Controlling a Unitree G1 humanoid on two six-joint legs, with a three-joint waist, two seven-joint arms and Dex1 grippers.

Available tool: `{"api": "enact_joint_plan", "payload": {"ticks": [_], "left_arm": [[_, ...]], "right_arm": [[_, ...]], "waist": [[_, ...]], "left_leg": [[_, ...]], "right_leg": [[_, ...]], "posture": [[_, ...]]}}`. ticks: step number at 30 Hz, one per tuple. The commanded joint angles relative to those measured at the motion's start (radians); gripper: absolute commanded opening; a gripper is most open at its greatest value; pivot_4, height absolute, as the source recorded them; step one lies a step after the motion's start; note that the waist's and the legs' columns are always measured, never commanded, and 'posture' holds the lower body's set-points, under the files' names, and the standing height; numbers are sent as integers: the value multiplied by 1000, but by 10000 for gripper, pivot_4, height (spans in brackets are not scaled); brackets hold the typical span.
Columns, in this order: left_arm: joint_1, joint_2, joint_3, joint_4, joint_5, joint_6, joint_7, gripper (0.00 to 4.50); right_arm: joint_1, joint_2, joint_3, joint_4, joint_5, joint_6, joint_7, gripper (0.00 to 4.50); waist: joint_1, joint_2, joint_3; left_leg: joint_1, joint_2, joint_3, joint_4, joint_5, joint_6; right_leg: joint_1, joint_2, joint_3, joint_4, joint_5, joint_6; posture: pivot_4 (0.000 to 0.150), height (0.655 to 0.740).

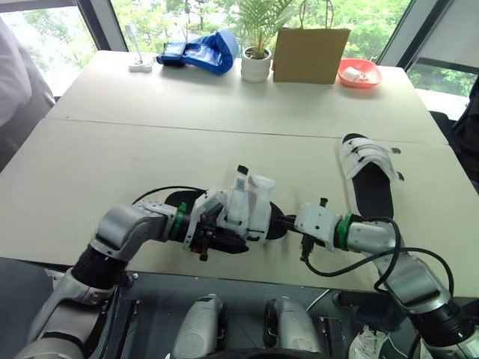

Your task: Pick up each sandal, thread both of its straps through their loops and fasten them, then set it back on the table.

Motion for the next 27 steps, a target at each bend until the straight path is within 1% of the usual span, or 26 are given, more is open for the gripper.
{"api": "enact_joint_plan", "payload": {"ticks": [1,3,5,6,9,10,11,19,27], "left_arm": [[-6,-16,-7,-20,7,-14,16,12190],[-4,-26,-11,-17,11,-16,23,12190],[-1,-30,-11,-21,10,-14,23,17497],[-2,-28,-11,-25,9,-14,19,20836],[-3,-22,-15,-32,13,-14,21,34598],[-4,-18,-18,-33,15,-11,17,40078],[-5,-12,-23,-35,17,-11,11,44633],[-19,-52,-7,-21,3,0,34,44633],[-41,-59,41,-5,-46,36,33,44633]], "right_arm": [[28,3,48,30,-15,30,17,0],[30,3,48,29,-16,30,17,0],[35,1,47,24,-17,30,18,0],[36,1,46,22,-17,31,18,0],[42,-3,41,18,-17,31,18,0],[43,-3,40,17,-17,31,18,0],[44,-3,40,16,-18,31,19,0],[44,-2,40,14,-21,33,20,0],[41,-3,45,25,-29,23,21,0]], "waist": [[1,0,0],[1,0,0],[1,0,0],[1,0,0],[3,0,0],[4,0,0],[4,0,0],[3,0,0],[3,0,0]], "left_leg": [[0,0,0,0,0,0],[0,0,0,0,0,0],[0,0,0,0,0,0],[0,0,0,0,0,0],[0,0,0,0,0,0],[0,0,0,0,0,0],[0,0,0,0,0,0],[0,0,0,0,0,0],[0,0,0,0,0,0]], "right_leg": [[0,0,0,0,0,0],[0,0,0,0,0,0],[0,0,0,0,0,0],[0,0,0,0,0,0],[0,0,0,0,0,0],[1,0,0,0,0,0],[1,0,0,0,0,0],[0,0,0,0,0,0],[0,0,0,0,0,0]], "posture": [[1500,7209],[1500,7209],[1500,7209],[1500,7209],[1500,7209],[1500,7209],[1500,7209],[1500,7209],[1500,7209]]}}
